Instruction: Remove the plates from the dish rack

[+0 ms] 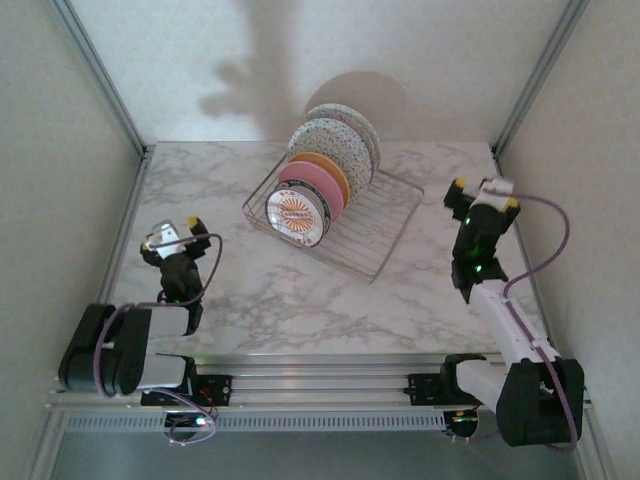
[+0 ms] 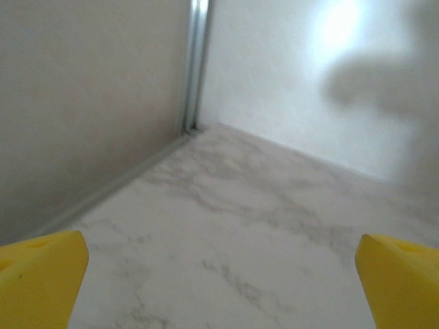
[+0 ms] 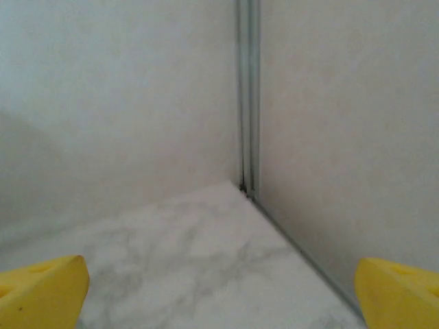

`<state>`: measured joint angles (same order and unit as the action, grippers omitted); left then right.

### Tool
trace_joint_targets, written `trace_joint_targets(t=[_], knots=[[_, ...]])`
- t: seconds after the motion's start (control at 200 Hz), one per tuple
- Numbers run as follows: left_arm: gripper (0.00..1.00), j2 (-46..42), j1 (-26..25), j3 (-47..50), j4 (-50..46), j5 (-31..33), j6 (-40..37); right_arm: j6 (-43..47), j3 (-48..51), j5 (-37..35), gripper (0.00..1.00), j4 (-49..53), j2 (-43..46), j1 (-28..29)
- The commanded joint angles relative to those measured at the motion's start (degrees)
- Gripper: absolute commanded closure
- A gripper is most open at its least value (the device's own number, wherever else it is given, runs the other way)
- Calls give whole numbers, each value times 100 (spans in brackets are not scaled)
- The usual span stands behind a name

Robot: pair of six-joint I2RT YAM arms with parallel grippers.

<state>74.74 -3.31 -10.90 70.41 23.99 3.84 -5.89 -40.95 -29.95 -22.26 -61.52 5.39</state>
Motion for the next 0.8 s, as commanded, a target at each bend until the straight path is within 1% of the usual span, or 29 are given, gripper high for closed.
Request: trace_joint_targets(t=[0.0,0.03,0.06,0.095,0.115,0.145,0.16,0.17,0.19,0.22,0.235,0.25,0.28,0.3,0.34,0.44,0.516,0.576,0.616,0.701,0.741,0.791], knots=[[1,-602,-38,-307,-183,738,-135,-1831,-1400,-751,1,1963,-226,-79],[1,-691,-38,-470,-291,866,-161,-2523,-1776,-700,1,2731,-396,-129],[1,-746,-38,-664,-441,1044,-93,-3029,-2140,-489,1,3450,-541,-171],[1,-794,-38,-974,-785,1320,104,-3357,-2534,-245,1,4173,-692,-178],[1,-823,-38,-1170,-1048,1488,306,-3422,-2657,-129,1,4336,-759,-194],[1,-849,-28,-1550,-1712,1911,856,-3361,-2762,313,1,4279,-855,-230],[1,-885,-29,-1838,-2309,2072,1178,-3244,-2765,639,1,4152,-869,-260],[1,-918,-23,-2035,-2813,2136,1641,-3140,-2751,864,1,4006,-894,-276],[1,-987,20,-2440,-3867,2054,2323,-2947,-2702,1262,1,3658,-926,-288],[1,-1054,89,-3043,-5261,1823,3126,-2720,-2617,1718,1,3158,-974,-289],[1,-1057,126,-3248,-5662,1733,3367,-2652,-2583,1904,1,2942,-1007,-281],[0,-1039,157,-3376,-5840,1652,3580,-2593,-2558,2068,1,2755,-1037,-269],[0,-984,277,-3487,-5837,1231,3729,-2498,-2560,2259,1,2473,-1147,-240],[0,-949,344,-3536,-5777,789,3759,-2331,-2578,2369,1,2343,-1232,-218],[0,-872,457,-3681,-5818,212,3892,-1928,-2635,2616,1,2161,-1425,-176],[0,-617,477,-4128,-6009,-774,3929,-958,-2560,3431,2,1478,-1878,-152],[1,-465,404,-4337,-5999,-1624,3825,-335,-2381,4210,10,859,-2205,-228],[0,-423,233,-4456,-5997,-2031,3590,0,-2286,4928,13,382,-2521,-330],[1,-422,69,-4491,-5963,-2277,3420,178,-2330,5382,15,253,-2739,-391],[0,-360,-245,-4608,-6088,-2781,3136,440,-2658,6209,17,370,-3217,-482],[1,-325,-415,-4668,-6218,-2905,3043,695,-2820,6652,21,487,-3452,-498],[1,-308,-637,-4716,-6364,-3003,2911,957,-3032,6975,24,677,-3680,-495]])
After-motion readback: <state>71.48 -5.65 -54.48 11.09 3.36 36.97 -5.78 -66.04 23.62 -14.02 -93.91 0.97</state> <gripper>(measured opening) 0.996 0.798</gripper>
